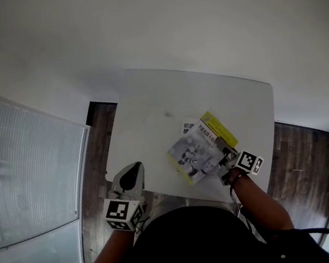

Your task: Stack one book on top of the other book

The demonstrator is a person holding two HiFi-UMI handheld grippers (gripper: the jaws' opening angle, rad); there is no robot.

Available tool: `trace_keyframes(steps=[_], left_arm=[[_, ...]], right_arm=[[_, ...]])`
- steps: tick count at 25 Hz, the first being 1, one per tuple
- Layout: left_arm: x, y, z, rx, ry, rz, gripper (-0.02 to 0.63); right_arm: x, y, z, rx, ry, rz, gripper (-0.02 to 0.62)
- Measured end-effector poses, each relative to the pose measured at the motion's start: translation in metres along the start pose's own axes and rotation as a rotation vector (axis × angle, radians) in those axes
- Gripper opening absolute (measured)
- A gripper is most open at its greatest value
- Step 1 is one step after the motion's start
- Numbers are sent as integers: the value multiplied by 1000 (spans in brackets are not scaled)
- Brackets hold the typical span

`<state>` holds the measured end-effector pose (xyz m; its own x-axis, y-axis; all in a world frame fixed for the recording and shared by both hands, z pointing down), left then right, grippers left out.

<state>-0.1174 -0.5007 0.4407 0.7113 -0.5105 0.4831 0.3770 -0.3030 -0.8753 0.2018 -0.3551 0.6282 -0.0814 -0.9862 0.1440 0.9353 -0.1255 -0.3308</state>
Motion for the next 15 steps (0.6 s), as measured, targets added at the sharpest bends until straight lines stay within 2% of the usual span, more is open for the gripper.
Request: trace_keyframes(steps=[9, 15], left_arm=[[-4, 7, 6, 50, -6, 13, 5], [4, 7, 8, 49, -16, 4, 5]], right_arm=[[4, -2, 14, 15, -31, -13, 75], [6, -3, 19, -14, -87, -40, 77]])
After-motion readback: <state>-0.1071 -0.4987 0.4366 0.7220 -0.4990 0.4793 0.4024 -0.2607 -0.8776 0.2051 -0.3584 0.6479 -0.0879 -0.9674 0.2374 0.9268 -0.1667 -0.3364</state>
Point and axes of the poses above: the fingertips, and each gripper's own axes: x forward along the fingers, z to its right, y out of its top, the point moved 7 cm from there along -x, backward along the fingers, and after that the axes turned 8 degrees about y, right-handed, at the moved point
